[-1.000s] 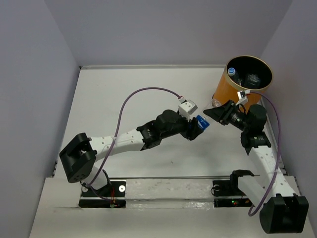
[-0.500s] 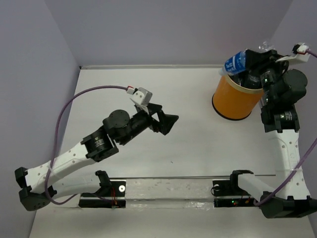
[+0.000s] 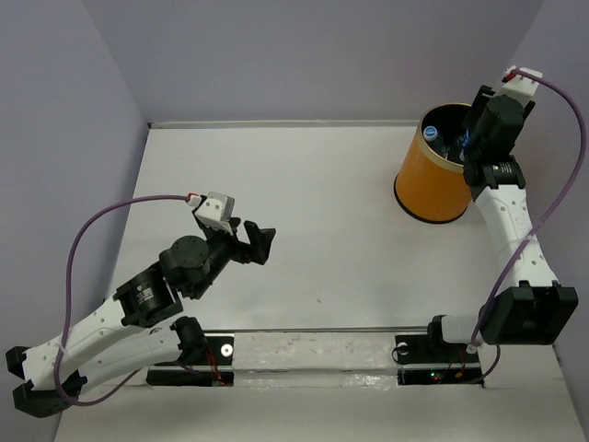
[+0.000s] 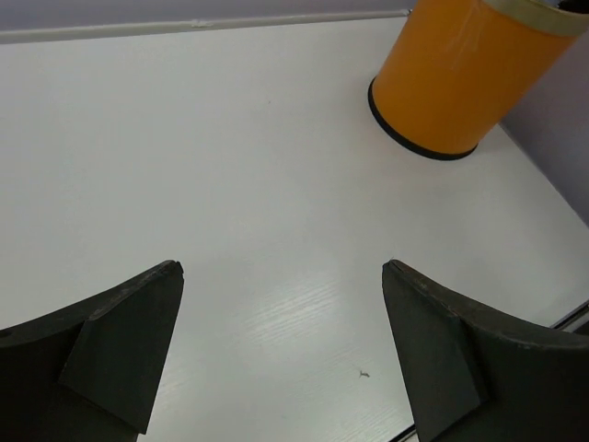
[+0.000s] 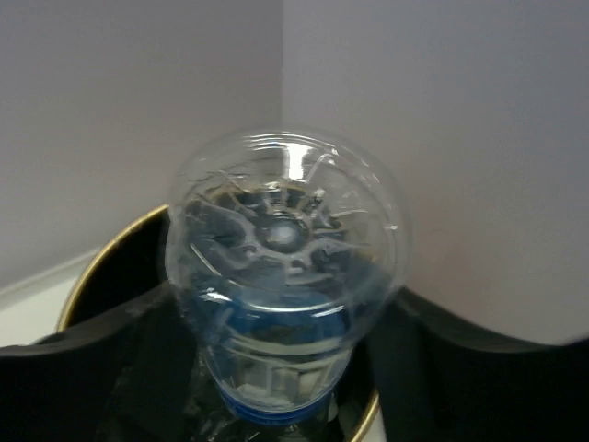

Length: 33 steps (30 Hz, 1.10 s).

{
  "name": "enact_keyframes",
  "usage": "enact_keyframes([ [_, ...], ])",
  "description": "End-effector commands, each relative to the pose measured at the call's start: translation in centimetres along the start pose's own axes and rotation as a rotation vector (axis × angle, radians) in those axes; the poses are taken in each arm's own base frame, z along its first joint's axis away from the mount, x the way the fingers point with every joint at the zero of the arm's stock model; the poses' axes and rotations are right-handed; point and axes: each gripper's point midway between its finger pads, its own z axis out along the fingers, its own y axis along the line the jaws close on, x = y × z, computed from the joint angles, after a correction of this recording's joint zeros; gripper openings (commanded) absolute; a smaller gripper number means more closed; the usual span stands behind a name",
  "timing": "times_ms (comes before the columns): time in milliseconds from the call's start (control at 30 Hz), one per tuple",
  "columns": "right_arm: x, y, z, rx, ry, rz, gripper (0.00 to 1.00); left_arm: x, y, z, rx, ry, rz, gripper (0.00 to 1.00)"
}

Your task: Put the plastic bottles in the bin

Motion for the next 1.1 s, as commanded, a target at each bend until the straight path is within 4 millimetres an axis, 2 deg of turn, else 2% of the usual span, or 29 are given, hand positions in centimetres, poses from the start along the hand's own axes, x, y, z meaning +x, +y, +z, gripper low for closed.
enact_keyframes([
  [0, 1.3, -0.2, 0.7, 0.014, 0.008, 0.007, 0.76, -0.6, 0.5, 0.1, -0.008, -0.029, 0.021, 0.99],
  [33, 1.1, 0.1, 0.4, -0.011, 0.020, 0.018, 0.99, -0.6, 0.5, 0.0, -0.004, -0.029, 0.023, 0.99],
  [100, -0.3, 1.3, -0.7, -0.088, 0.023, 0.112, 1.00, -0.6, 0.5, -0.1, 0.003, -0.034, 0.023, 0.99],
  [133, -2.4, 1.6, -1.3, -0.116, -0.007, 0.171, 1.00, -0.8, 0.6, 0.0, -0.002, -0.038, 0.023, 0.99],
  [167, -3.6, 1.9, -1.9, -0.150, -0.020, 0.199, 1.00, -0.9, 0.8, -0.1, -0.005, -0.043, 0.021, 0.99],
  [267, -7.2, 3.8, -5.0, -0.331, -0.048, 0.289, 1.00, -1.6, 1.1, -0.1, -0.003, -0.069, 0.007, 0.99],
  [300, -8.3, 3.5, -6.6, -0.364, -0.065, 0.311, 1.00, -1.7, 0.9, -0.1, 0.016, -0.072, 0.003, 0.99],
  [367, -7.7, 3.9, -8.3, -0.419, -0.044, 0.362, 1.00, -2.1, 1.0, -0.1, 0.024, -0.091, -0.005, 0.99],
  [400, -7.7, 4.4, -9.7, -0.482, -0.039, 0.379, 1.00, -2.4, 1.3, 0.0, 0.017, -0.100, -0.009, 0.99],
  [433, -8.6, 3.8, -11.8, -0.519, -0.067, 0.411, 1.00, -2.5, 1.5, 0.0, 0.011, -0.108, -0.009, 0.99],
  [467, -6.4, 4.9, -13.0, -0.593, -0.012, 0.434, 1.00, -2.9, 1.6, 0.1, 0.009, -0.121, -0.015, 0.99],
  [533, -5.6, 5.3, -15.1, -0.667, -0.001, 0.476, 1.00, -3.3, 2.0, 0.0, -0.004, -0.142, -0.022, 0.99],
  [567, -6.1, 5.6, -18.0, -0.768, -0.007, 0.518, 1.00, -3.7, 2.1, 0.0, -0.004, -0.156, -0.028, 0.99],
  [600, -4.1, 6.2, -18.7, -0.811, 0.027, 0.532, 1.00, -3.9, 2.1, 0.0, -0.005, -0.167, -0.033, 0.99],
  [633, -3.6, 6.5, -19.9, -0.860, 0.039, 0.550, 1.00, -4.2, 2.2, -0.2, -0.006, -0.178, -0.036, 0.99],
  [667, -3.9, 6.5, -21.9, -0.930, 0.034, 0.584, 1.00, -4.8, 2.1, -0.4, -0.006, -0.198, -0.053, 0.99],
  [700, -3.0, 7.5, -23.9, -1.049, 0.068, 0.573, 1.00, -5.4, 2.2, -0.7, -0.008, -0.219, -0.066, 0.99],
  [733, -3.0, 7.8, -25.5, -1.123, 0.075, 0.574, 1.00, -5.9, 2.1, -0.9, -0.006, -0.235, -0.075, 0.99],
  [767, -3.9, 8.0, -28.8, -1.272, 0.062, 0.567, 1.00, -7.1, 1.9, -1.4, 0.004, -0.268, -0.091, 0.99],
  [833, -4.1, 7.8, -31.5, -1.382, 0.076, 0.586, 1.00, -9.2, 1.7, -2.4, 0.016, -0.323, -0.115, 0.99],
  [900, -5.7, 6.5, -34.7, -1.456, -0.011, 0.552, 1.00, -10.9, 1.7, -3.3, 0.017, -0.369, -0.133, 0.99],
  [967, -7.2, 5.2, -36.1, -1.441, -0.101, 0.527, 1.00, -12.8, 1.5, -4.3, 0.029, -0.419, -0.151, 0.99],
  [1033, -8.2, 3.8, -37.6, -1.417, -0.185, 0.516, 1.00, -13.4, 1.1, -4.6, 0.051, -0.430, -0.155, 0.99],
  [1067, -8.0, 3.5, -37.6, -1.395, -0.202, 0.509, 1.00, -13.6, 0.9, -4.6, 0.065, -0.436, -0.156, 0.99],
])
